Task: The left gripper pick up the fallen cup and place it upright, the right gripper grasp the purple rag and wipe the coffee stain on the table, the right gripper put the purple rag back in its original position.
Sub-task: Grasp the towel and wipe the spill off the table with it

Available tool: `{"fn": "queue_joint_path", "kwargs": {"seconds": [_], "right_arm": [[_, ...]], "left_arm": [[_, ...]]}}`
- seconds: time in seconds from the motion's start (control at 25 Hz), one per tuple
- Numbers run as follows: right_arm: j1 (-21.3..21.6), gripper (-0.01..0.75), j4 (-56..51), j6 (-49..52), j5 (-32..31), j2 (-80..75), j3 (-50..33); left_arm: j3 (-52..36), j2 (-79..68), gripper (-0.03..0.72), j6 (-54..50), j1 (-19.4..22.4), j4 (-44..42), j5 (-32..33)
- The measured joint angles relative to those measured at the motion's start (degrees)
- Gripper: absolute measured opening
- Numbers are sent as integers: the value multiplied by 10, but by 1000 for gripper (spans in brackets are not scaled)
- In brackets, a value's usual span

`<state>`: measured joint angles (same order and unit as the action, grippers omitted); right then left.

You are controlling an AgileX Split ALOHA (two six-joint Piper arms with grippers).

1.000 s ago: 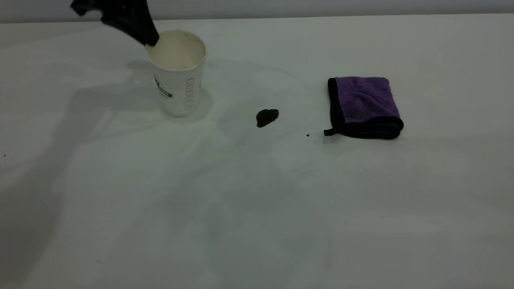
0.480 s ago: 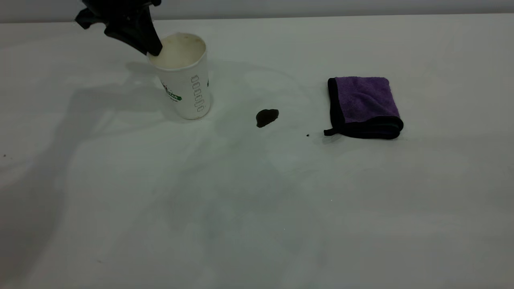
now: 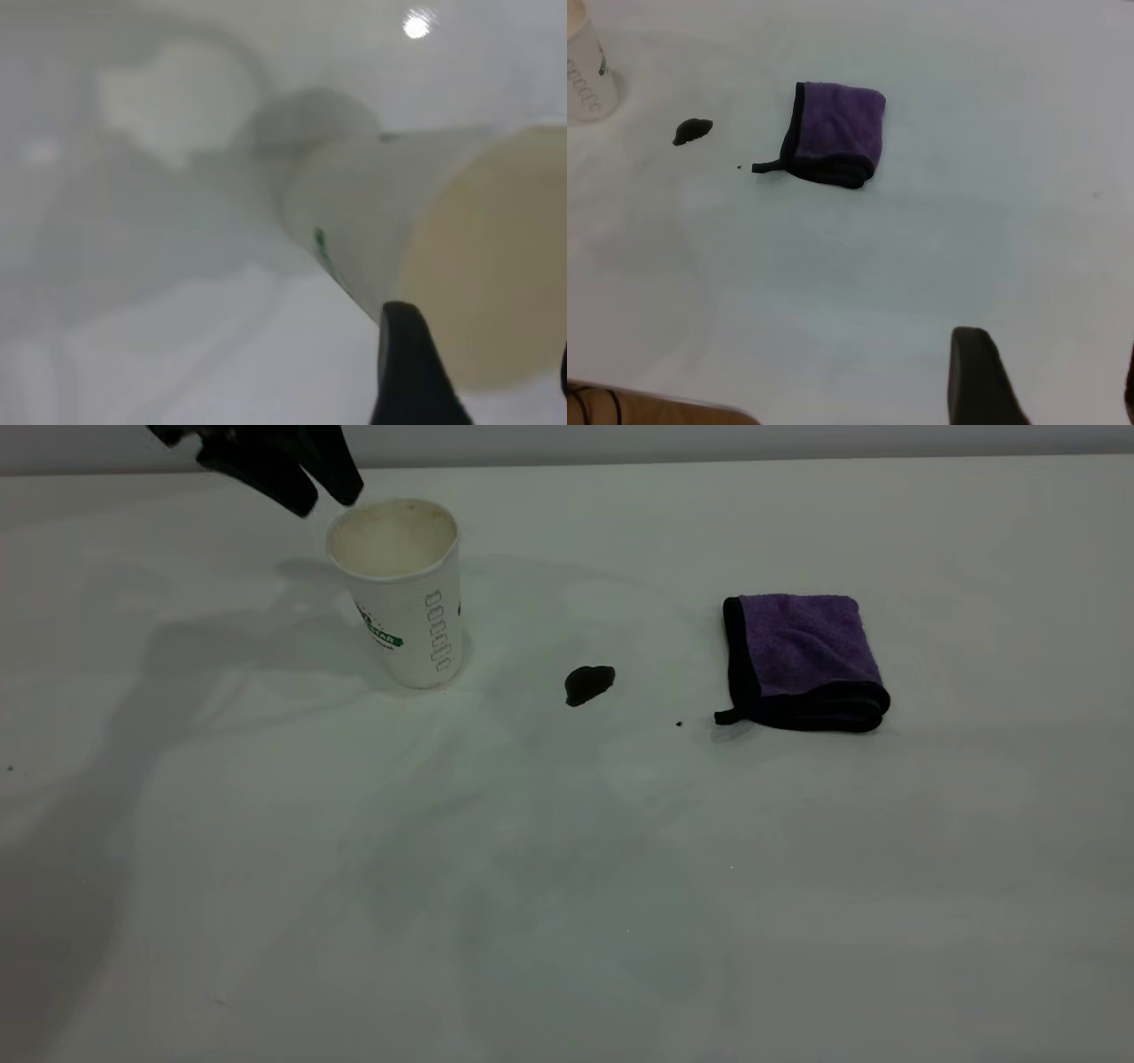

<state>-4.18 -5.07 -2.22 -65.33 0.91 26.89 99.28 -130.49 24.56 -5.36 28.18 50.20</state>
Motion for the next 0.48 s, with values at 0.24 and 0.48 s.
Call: {"fn": "queue_joint_path", "kwargs": {"seconds": [0.24,0.48], "right_arm": [[0,426,0,0,0,0,0],[0,426,0,0,0,0,0]], "left_arm": [[0,123,482,-8,0,-3,50],[0,293,482,-52,-1,-34,148]]}}
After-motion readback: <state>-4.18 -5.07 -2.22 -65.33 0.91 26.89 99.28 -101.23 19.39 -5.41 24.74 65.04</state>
